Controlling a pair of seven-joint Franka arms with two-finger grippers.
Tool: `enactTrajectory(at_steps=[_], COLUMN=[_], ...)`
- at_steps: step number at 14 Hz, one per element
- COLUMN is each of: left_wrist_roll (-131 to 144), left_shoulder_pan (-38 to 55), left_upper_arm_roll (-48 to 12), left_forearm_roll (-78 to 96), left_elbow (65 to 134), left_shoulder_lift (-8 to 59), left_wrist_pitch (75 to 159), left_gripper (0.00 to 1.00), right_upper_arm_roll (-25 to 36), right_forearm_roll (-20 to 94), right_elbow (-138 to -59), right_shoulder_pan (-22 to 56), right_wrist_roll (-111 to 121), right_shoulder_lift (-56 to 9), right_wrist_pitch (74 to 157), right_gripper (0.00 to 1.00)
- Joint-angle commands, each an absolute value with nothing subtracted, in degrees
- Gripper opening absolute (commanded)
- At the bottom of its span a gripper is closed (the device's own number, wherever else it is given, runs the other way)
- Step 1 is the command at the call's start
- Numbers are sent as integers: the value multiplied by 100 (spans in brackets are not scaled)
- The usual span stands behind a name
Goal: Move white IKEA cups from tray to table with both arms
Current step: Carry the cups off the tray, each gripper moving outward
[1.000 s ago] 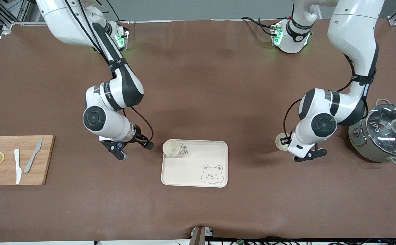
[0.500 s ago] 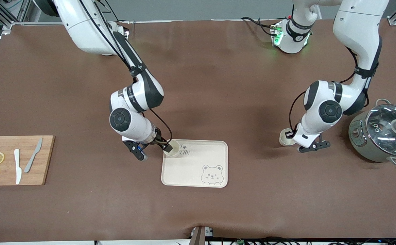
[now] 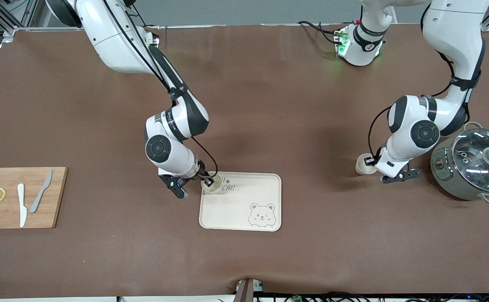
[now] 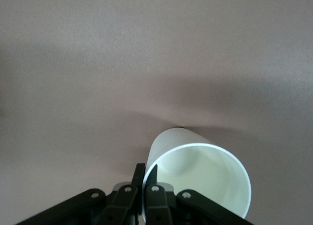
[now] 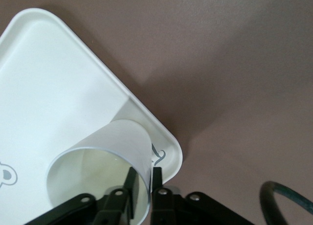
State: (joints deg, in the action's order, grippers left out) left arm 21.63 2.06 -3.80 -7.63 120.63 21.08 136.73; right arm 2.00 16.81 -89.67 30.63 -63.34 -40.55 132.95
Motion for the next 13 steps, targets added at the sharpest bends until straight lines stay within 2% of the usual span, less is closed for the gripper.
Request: enactTrajectory(at_steps=[1, 4, 10, 13], left_wrist_roll=[2092, 2030, 1916, 1898], left_shoulder_pan=[132, 141, 35, 35], left_upper_arm_roll=[-466, -475, -475, -475], left_forearm_roll=[-853, -765, -659, -650], left_elbow=[12375, 12340, 12270, 12173], left_shoulder_lift=[1767, 1775, 2004, 2161], left_wrist_pitch=[13720, 13807, 14457, 14458], left_gripper=[0, 0, 0, 0], right_upper_arm_roll=[272, 290, 316, 308], right_forearm_roll=[1749, 1723, 1556, 1556], right_elbow=[-8842, -8833, -8912, -9463], right_shoulder_pan=[3112, 3015, 2743, 2488], right_wrist_roll=[-6469, -6390, -5872, -5048], right_shoulder_lift=[-4078, -3964, -3561, -3210], right_wrist_pitch=[13254, 13175, 12377, 12383], right_gripper=[0, 0, 0, 0])
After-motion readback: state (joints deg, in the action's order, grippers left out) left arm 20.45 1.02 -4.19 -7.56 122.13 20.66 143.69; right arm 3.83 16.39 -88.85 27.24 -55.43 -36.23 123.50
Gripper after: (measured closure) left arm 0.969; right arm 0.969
